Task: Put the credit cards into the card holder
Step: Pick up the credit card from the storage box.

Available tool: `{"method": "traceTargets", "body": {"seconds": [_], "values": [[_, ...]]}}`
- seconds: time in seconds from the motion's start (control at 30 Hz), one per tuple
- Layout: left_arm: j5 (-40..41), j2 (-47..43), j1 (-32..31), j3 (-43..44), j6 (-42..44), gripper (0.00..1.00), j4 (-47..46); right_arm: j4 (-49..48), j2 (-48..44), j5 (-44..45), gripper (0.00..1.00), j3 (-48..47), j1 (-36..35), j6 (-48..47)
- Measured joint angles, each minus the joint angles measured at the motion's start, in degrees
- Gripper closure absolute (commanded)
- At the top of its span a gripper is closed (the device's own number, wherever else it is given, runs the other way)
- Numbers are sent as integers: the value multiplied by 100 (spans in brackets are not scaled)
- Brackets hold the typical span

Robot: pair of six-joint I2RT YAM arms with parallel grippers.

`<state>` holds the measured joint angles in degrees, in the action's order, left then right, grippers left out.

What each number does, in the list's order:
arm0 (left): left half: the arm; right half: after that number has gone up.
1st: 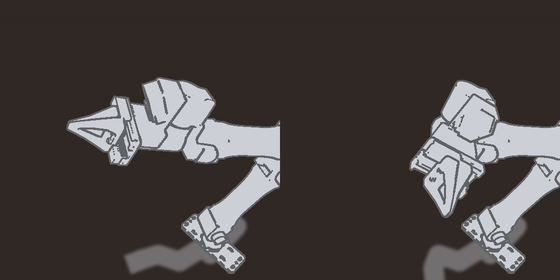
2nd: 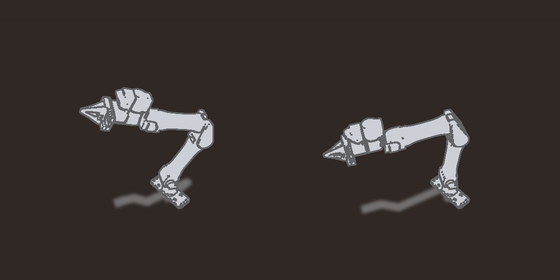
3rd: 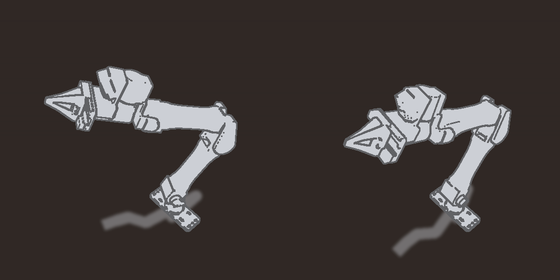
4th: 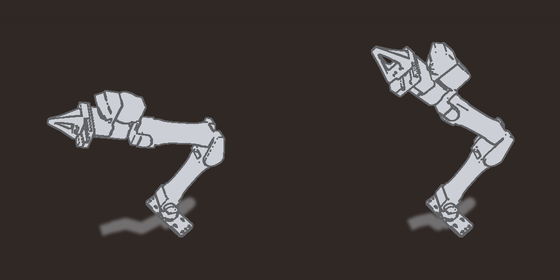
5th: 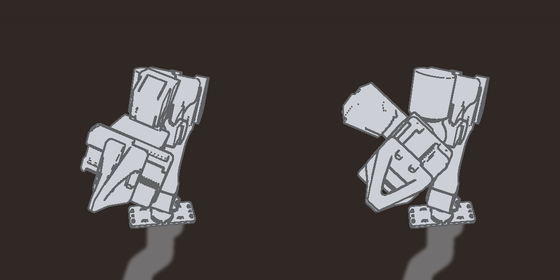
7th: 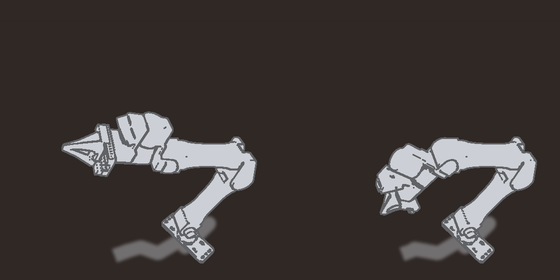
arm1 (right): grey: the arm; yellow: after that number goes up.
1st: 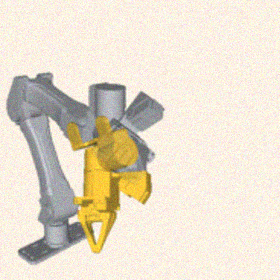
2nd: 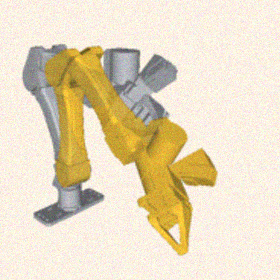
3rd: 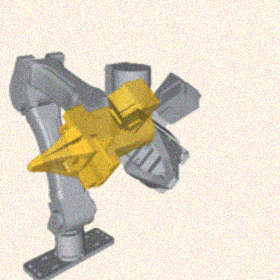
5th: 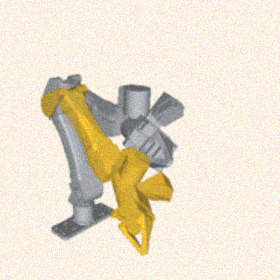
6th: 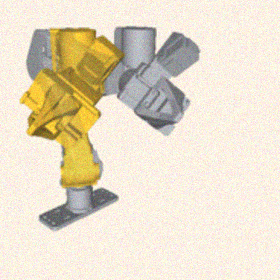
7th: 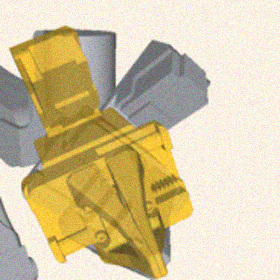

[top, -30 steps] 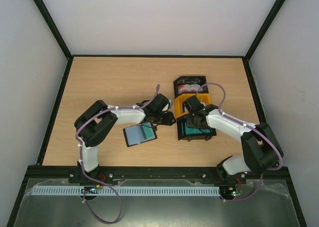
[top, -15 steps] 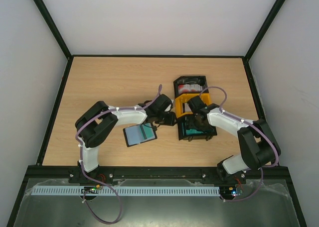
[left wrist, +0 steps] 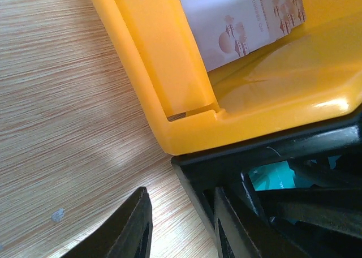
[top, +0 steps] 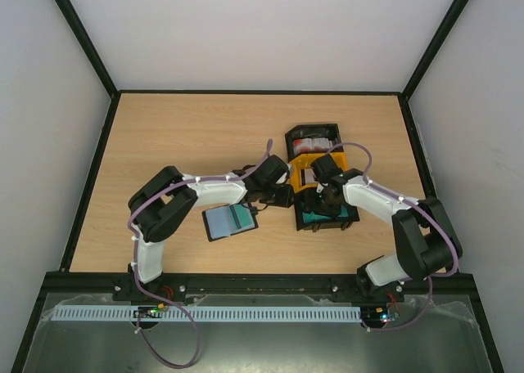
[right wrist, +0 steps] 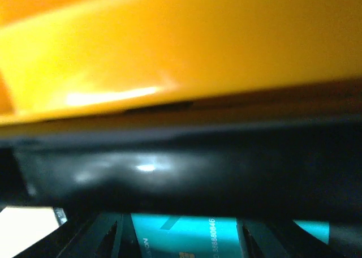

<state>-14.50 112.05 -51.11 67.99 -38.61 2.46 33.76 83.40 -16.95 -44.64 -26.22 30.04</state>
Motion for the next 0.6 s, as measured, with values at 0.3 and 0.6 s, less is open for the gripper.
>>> {"method": "traceTargets", "body": {"seconds": [0.3, 0.6], "values": [[50, 0, -9, 11, 2, 69, 7, 175, -83, -197, 56, -125, 98, -15], [74, 0, -9, 11, 2, 69, 7, 293, -238, -448, 61, -267, 188, -52]]}}
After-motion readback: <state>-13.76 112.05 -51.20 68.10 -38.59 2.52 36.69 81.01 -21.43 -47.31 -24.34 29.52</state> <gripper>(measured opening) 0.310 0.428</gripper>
